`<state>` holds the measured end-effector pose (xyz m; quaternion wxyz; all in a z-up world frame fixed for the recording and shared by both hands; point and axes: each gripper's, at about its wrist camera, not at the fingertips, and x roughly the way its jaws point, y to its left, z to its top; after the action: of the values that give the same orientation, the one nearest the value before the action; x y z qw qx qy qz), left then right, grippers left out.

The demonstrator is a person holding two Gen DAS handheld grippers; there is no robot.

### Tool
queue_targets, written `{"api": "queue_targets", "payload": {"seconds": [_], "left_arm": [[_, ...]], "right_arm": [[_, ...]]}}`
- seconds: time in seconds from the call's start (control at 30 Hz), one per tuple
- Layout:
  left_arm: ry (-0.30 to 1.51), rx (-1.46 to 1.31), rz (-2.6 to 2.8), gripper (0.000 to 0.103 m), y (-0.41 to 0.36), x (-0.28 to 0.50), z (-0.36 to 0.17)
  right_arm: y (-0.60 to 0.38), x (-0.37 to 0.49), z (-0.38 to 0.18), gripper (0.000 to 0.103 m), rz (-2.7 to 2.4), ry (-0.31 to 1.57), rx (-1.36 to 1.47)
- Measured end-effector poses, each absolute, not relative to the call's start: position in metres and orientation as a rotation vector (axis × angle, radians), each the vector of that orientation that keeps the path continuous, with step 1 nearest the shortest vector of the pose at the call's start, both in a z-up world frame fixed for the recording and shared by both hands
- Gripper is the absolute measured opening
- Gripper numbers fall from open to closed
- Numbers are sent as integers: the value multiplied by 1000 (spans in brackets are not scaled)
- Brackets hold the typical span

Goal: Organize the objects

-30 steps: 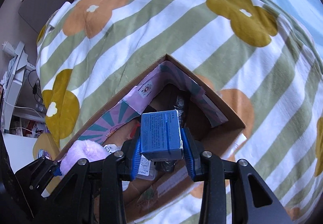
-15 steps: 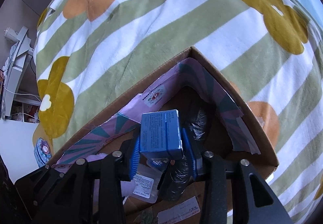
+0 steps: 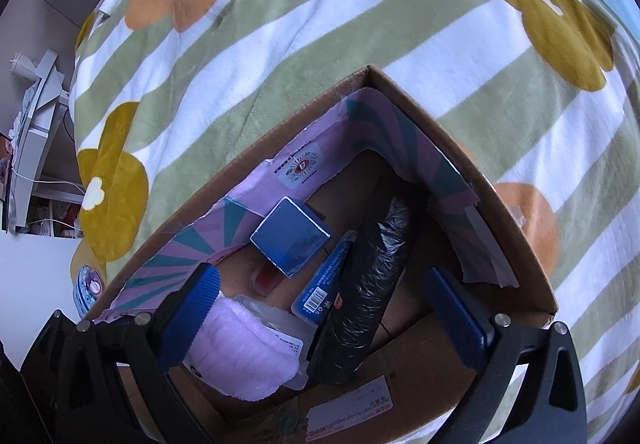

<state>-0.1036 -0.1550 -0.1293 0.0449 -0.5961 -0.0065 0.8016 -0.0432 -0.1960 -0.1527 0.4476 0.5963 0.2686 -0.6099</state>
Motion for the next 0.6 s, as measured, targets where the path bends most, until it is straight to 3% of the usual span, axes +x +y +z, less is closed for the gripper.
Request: {"api": "queue_targets", "payload": {"seconds": [0.23, 0.6], "left_arm": [[-34, -1813, 2450, 103, -154, -102, -117], [132, -1654, 2404, 103, -145, -71, -38]], "right_arm": [[-189, -39, -130, 103, -1537, 643, 1458], [-116, -24, -24, 103, -1731, 528, 1396]]}}
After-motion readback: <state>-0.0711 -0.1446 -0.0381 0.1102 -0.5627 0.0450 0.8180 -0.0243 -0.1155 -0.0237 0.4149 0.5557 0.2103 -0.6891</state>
